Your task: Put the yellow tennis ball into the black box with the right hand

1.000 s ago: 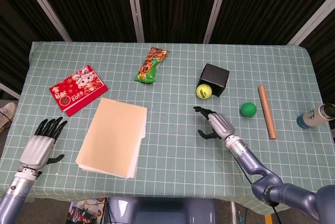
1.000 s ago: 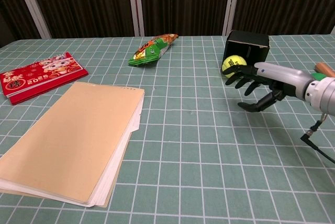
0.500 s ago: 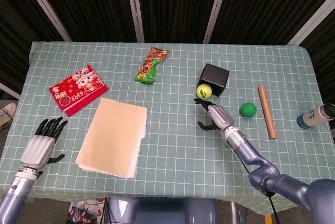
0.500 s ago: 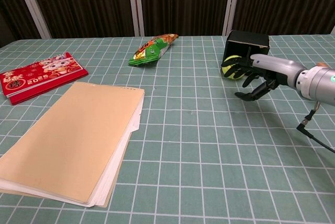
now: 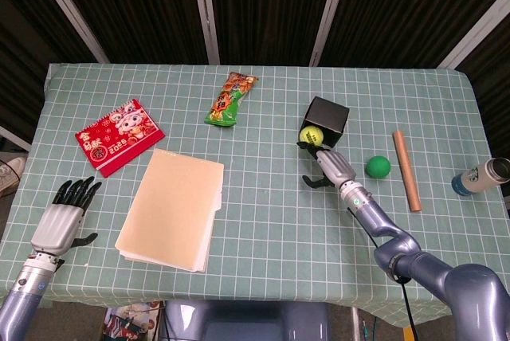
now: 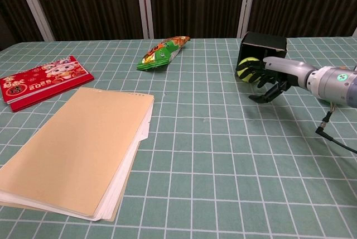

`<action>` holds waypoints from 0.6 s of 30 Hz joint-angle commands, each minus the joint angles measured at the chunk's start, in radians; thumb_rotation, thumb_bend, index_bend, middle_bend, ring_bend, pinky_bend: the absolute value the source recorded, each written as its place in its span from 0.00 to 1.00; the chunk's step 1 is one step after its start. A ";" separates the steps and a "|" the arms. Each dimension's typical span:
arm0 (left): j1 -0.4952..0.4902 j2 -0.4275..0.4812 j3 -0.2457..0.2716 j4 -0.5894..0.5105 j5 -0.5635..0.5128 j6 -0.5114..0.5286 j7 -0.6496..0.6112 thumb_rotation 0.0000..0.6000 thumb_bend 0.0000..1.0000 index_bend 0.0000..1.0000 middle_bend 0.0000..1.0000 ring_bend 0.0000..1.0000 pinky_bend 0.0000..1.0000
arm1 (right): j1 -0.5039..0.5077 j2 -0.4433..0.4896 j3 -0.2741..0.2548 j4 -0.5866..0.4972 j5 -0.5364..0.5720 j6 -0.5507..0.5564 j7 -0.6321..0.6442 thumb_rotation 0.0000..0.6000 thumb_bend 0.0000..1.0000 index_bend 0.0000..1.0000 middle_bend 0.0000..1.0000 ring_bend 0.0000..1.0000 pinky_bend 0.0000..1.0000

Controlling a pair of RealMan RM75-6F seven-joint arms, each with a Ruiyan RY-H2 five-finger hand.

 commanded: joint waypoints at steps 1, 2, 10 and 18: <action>-0.001 0.000 -0.002 0.002 -0.005 -0.002 -0.001 1.00 0.10 0.00 0.00 0.03 0.00 | 0.021 -0.025 -0.007 0.049 -0.009 -0.014 0.032 1.00 0.43 0.09 0.13 0.08 0.18; 0.000 0.000 -0.003 0.003 -0.007 -0.003 -0.001 1.00 0.10 0.00 0.00 0.03 0.00 | 0.025 -0.030 -0.009 0.062 -0.011 -0.016 0.039 1.00 0.43 0.09 0.12 0.08 0.17; 0.002 0.002 -0.004 0.009 -0.017 -0.004 -0.009 1.00 0.10 0.00 0.00 0.03 0.00 | 0.048 -0.045 -0.025 0.118 -0.021 -0.035 0.088 1.00 0.43 0.01 0.01 0.00 0.08; 0.003 0.004 -0.005 0.012 -0.020 -0.004 -0.014 1.00 0.10 0.00 0.00 0.03 0.00 | 0.063 -0.050 -0.037 0.162 -0.021 -0.058 0.090 1.00 0.44 0.00 0.00 0.00 0.00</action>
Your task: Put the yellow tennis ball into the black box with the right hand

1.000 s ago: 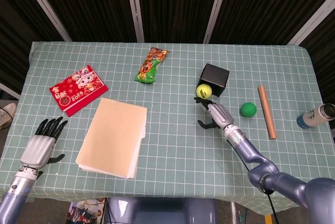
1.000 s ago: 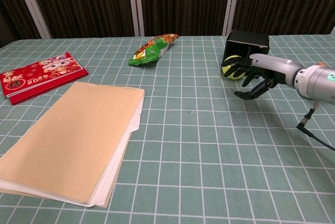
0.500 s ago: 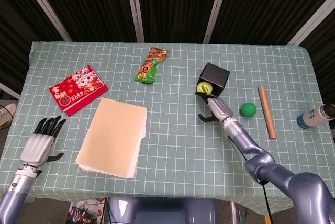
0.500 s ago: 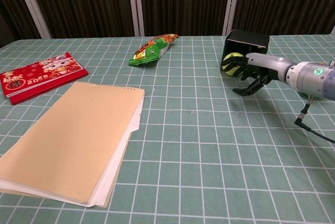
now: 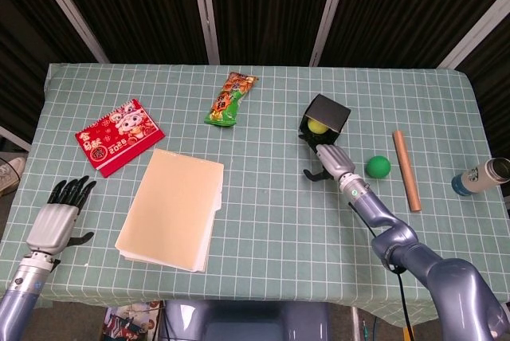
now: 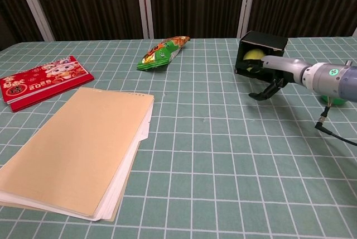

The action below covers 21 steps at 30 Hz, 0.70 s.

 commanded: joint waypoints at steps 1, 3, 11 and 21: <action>0.000 0.000 0.000 0.000 0.000 -0.001 0.000 1.00 0.10 0.00 0.00 0.04 0.00 | 0.003 -0.005 -0.004 0.018 0.002 -0.003 -0.009 1.00 0.43 0.00 0.00 0.00 0.00; 0.000 0.000 0.001 0.000 0.000 -0.002 0.001 1.00 0.10 0.00 0.00 0.03 0.00 | 0.002 -0.009 -0.006 0.027 0.004 -0.004 -0.018 1.00 0.43 0.00 0.00 0.00 0.00; 0.004 0.007 0.007 -0.010 0.016 0.016 -0.003 1.00 0.10 0.00 0.00 0.03 0.00 | -0.043 0.052 -0.027 -0.078 -0.007 0.069 -0.049 1.00 0.43 0.00 0.00 0.00 0.00; 0.020 0.037 0.028 -0.028 0.080 0.073 -0.047 1.00 0.10 0.00 0.00 0.03 0.00 | -0.268 0.341 -0.127 -0.616 -0.062 0.380 -0.253 1.00 0.43 0.00 0.00 0.00 0.00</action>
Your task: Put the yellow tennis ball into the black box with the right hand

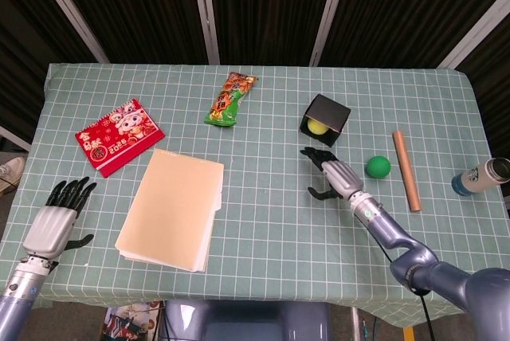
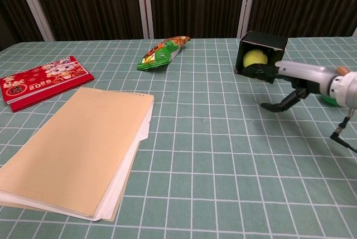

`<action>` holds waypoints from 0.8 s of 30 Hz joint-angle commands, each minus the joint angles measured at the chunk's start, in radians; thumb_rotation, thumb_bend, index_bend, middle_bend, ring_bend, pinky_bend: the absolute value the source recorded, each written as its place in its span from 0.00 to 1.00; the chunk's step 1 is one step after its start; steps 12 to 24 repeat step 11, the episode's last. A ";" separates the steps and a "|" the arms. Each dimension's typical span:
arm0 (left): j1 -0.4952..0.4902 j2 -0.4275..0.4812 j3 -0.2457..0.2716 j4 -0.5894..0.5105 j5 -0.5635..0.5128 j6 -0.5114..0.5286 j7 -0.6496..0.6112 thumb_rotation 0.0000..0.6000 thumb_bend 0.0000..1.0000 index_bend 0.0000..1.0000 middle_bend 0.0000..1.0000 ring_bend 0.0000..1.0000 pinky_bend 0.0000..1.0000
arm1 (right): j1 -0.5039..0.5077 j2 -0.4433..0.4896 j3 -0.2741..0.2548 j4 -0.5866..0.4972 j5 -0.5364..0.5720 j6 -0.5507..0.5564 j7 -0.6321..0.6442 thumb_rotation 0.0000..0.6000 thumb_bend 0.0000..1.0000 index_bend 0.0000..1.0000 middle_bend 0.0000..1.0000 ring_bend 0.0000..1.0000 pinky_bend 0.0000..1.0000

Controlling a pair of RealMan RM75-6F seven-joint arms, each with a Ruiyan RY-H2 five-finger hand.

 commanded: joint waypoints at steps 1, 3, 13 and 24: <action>0.004 0.010 0.008 -0.005 0.019 0.013 -0.017 1.00 0.10 0.00 0.00 0.03 0.00 | -0.164 0.186 -0.077 -0.309 -0.040 0.215 -0.170 1.00 0.43 0.00 0.00 0.00 0.00; 0.004 0.015 0.013 -0.007 0.034 0.020 -0.028 1.00 0.10 0.00 0.00 0.04 0.00 | -0.230 0.231 -0.103 -0.392 -0.055 0.308 -0.259 1.00 0.43 0.00 0.00 0.00 0.00; 0.009 0.031 0.017 -0.013 0.073 0.061 -0.059 1.00 0.11 0.00 0.00 0.03 0.00 | -0.491 0.314 -0.167 -0.526 -0.013 0.601 -0.611 1.00 0.43 0.00 0.00 0.00 0.00; 0.009 0.031 0.017 -0.013 0.073 0.061 -0.059 1.00 0.11 0.00 0.00 0.03 0.00 | -0.491 0.314 -0.167 -0.526 -0.013 0.601 -0.611 1.00 0.43 0.00 0.00 0.00 0.00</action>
